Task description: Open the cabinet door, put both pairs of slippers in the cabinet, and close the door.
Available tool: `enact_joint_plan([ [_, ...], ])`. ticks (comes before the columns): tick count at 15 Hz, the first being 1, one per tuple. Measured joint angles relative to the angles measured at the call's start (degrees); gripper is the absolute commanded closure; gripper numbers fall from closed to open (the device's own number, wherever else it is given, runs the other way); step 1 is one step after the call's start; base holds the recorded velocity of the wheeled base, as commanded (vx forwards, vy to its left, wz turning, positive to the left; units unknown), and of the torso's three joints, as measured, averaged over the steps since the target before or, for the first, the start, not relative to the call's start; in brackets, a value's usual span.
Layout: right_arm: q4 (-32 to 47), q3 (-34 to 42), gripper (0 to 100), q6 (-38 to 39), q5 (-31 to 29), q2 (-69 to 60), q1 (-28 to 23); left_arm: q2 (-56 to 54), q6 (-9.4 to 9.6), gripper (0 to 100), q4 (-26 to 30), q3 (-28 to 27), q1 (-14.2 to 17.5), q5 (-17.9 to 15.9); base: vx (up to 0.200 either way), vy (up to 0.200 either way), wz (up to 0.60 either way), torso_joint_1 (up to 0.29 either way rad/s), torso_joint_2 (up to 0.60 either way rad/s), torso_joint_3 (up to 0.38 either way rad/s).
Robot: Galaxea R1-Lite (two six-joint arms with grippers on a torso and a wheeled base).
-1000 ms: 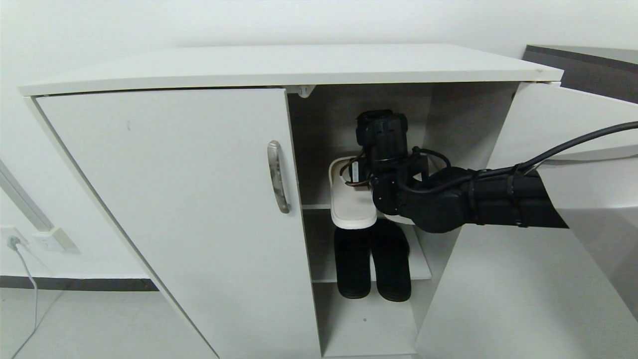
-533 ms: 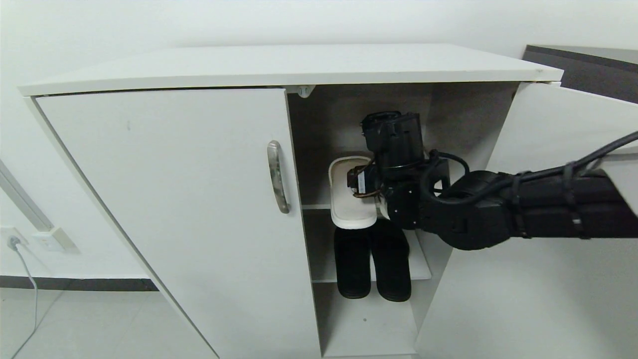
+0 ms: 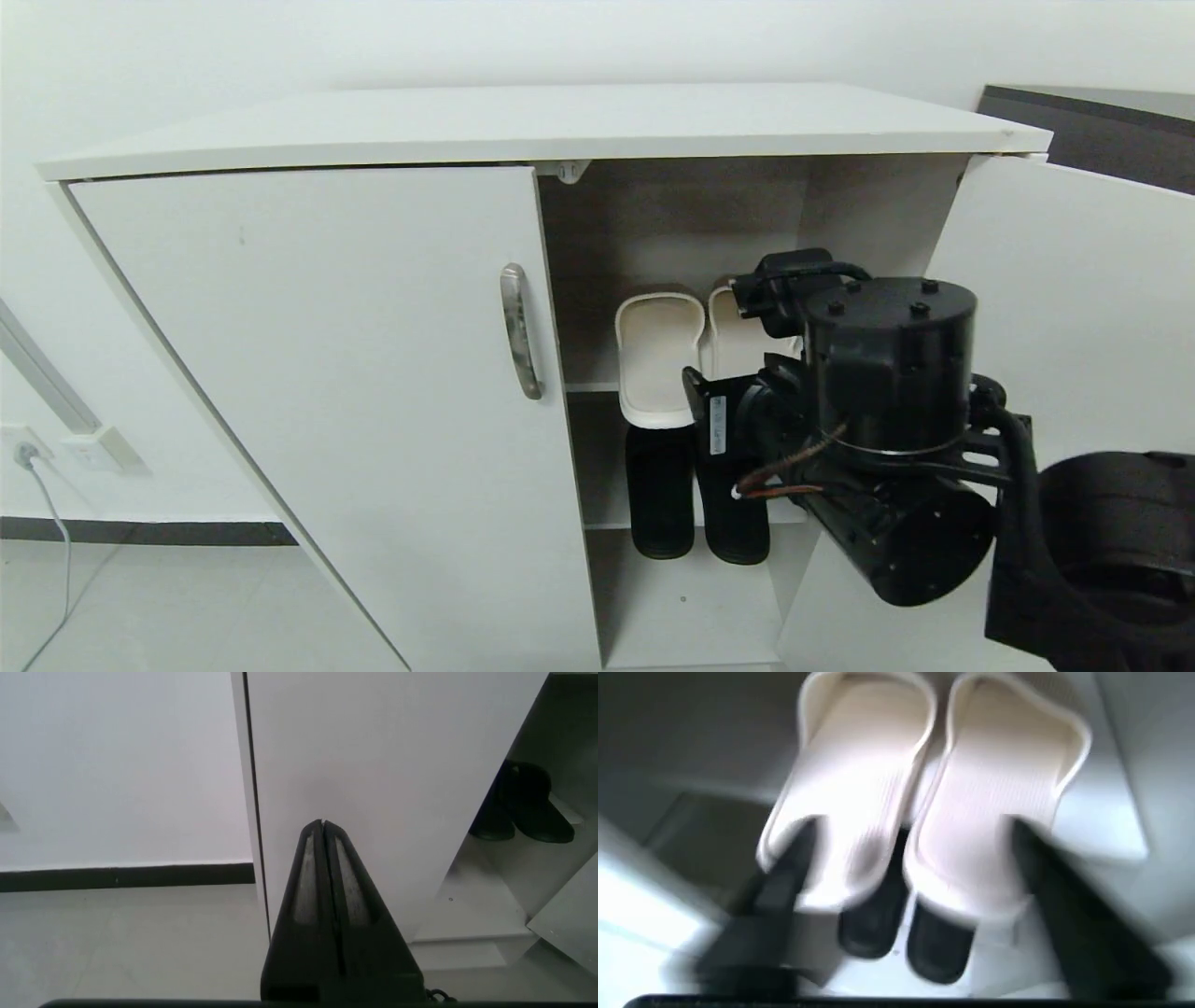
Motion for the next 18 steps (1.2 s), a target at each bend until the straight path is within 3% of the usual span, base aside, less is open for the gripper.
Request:
enact_joint_plan([
  [3,-3.63,4.68,100,-0.38,0.90,-1.54,1.32,0.00,-0.01,100,0.00,0.00,-0.02,-0.04,0.000,0.000,0.00,0.000,0.00,0.000],
  [10,-3.80,5.40,100,-0.28,0.85,-1.60,1.54,0.00,-0.09,100,0.00,0.00,-0.02,-0.06,0.000,0.000,0.00,0.000,0.00,0.000],
  [18,-3.80,5.84,100,-0.24,0.80,-1.04,1.51,0.00,-0.01,100,0.00,0.00,-0.02,-0.09,-0.200,0.000,0.00,0.002,0.00,0.002],
])
